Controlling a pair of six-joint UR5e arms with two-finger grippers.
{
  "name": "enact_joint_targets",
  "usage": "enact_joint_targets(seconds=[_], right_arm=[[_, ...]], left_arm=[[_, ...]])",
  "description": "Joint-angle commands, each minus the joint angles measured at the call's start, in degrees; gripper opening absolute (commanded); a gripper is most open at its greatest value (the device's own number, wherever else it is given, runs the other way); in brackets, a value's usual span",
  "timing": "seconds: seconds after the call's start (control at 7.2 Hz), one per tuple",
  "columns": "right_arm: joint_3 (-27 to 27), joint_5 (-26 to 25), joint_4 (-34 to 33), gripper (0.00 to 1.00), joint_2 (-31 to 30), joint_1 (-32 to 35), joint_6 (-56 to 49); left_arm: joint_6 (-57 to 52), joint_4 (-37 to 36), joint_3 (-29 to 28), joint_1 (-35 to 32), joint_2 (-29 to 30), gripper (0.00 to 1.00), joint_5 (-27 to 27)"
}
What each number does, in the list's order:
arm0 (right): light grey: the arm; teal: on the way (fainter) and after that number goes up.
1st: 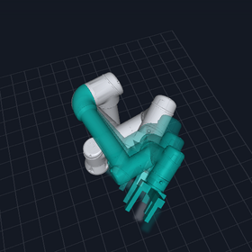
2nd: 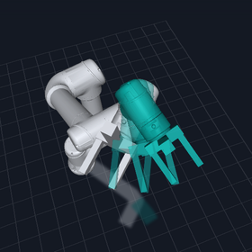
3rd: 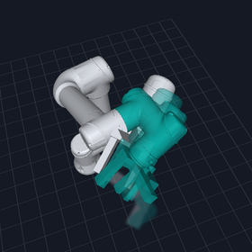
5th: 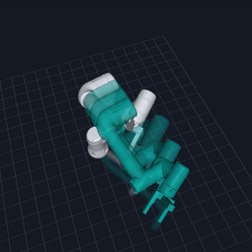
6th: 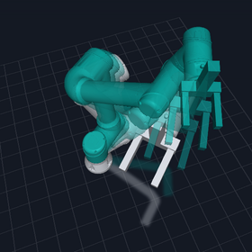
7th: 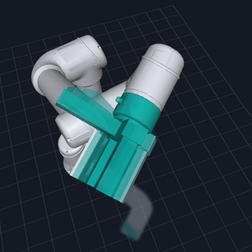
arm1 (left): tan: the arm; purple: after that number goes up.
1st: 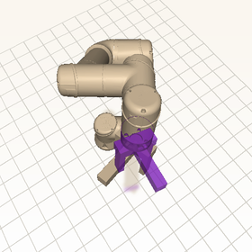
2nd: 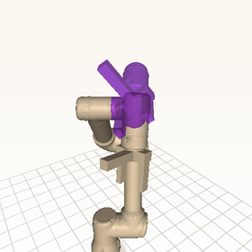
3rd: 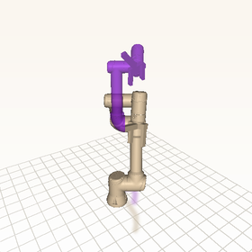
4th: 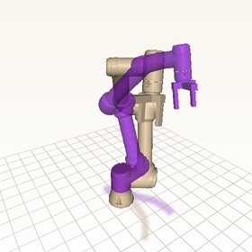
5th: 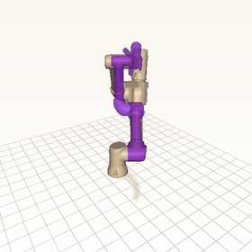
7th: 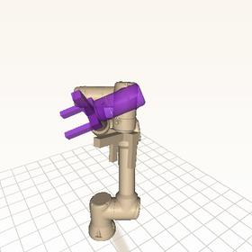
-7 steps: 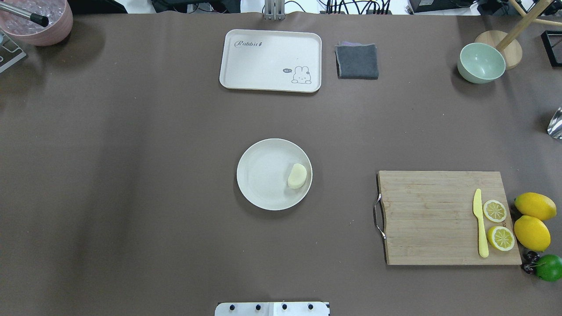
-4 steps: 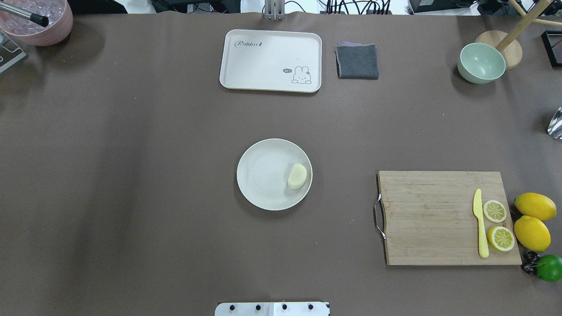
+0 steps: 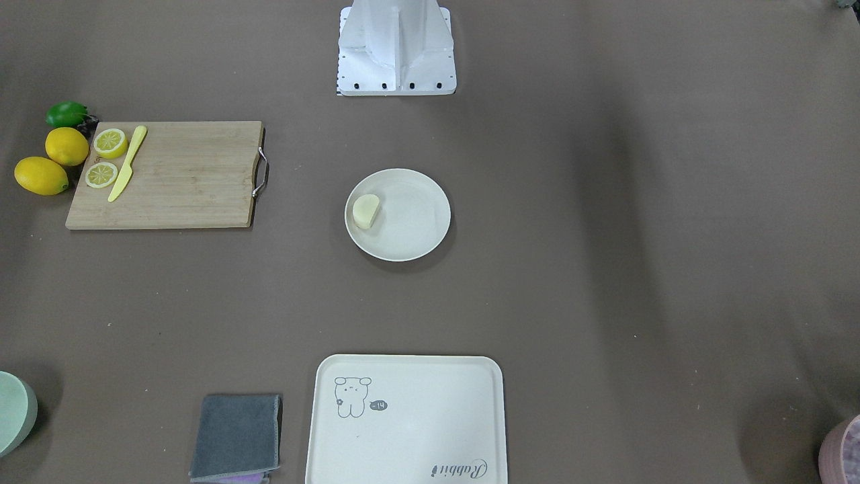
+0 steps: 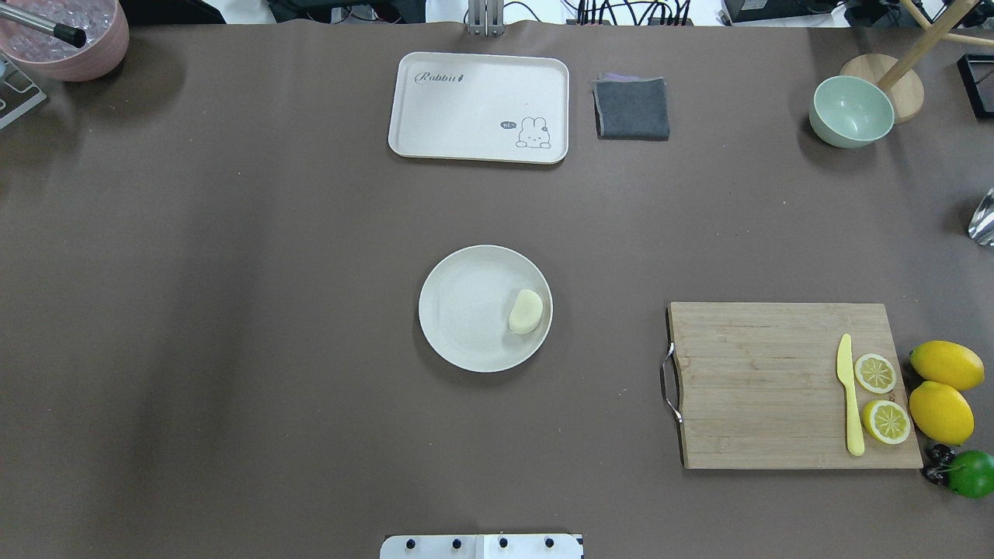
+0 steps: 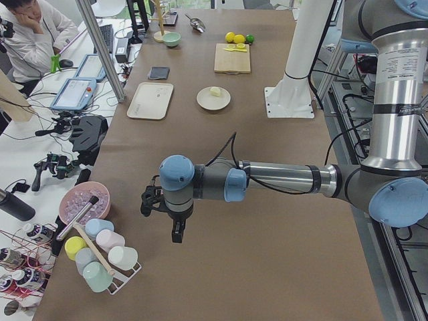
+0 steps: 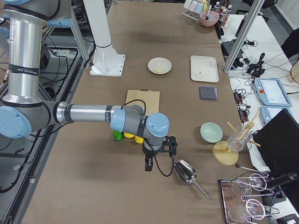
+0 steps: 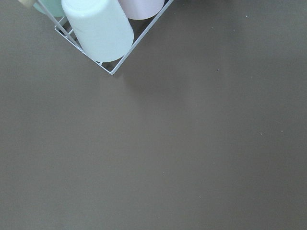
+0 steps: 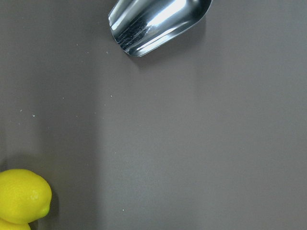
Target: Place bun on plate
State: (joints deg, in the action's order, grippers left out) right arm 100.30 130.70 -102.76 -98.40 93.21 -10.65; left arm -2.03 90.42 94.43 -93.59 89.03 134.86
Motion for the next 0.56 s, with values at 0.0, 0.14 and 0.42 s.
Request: enact_joint_targets(seconds=[0.0, 0.14, 0.42], right_arm=[[0.1, -0.1, 0.0, 1.00, -0.1, 0.0, -0.2], [0.2, -0.1, 0.0, 1.00, 0.0, 0.0, -0.2], [0.0, -1.7, 0.0, 1.00, 0.0, 0.0, -0.2]], left_arm=[[-0.2, 0.0, -0.4, 0.3, 0.1, 0.98, 0.0], [-0.3, -0.1, -0.5, 1.0, -0.1, 0.98, -0.6], [-0.3, 0.1, -0.5, 1.1, -1.3, 0.98, -0.6]])
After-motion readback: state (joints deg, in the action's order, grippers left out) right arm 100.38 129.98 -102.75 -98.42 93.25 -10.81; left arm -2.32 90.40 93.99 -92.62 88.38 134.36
